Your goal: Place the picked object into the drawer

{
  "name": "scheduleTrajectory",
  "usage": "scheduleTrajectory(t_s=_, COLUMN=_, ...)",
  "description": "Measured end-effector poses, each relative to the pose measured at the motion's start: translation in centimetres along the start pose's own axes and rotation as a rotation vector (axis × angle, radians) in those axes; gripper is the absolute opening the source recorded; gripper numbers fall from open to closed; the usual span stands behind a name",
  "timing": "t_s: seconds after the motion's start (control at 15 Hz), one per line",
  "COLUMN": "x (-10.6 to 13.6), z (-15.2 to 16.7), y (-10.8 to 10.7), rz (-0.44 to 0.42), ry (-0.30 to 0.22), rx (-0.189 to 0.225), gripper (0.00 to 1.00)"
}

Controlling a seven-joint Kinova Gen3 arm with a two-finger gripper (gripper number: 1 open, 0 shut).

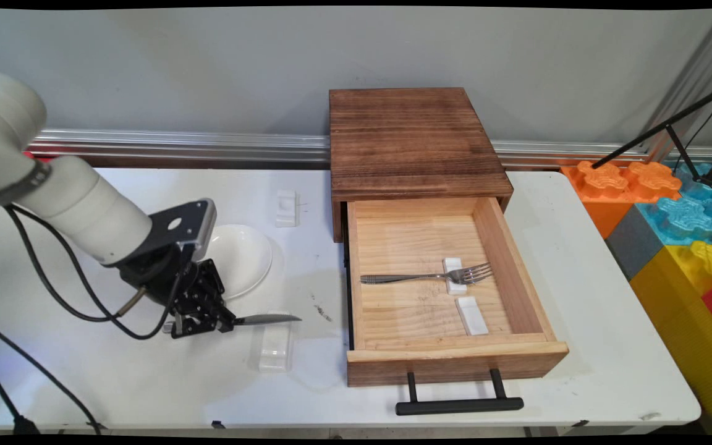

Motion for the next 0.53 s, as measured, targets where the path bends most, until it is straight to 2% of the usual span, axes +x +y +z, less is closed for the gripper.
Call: scheduleTrajectory(t_s=0.53, x=5.0, z=-6.1, y=0.8, rz=-0.036, ry=-0.009, rx=0.009, gripper=0.00)
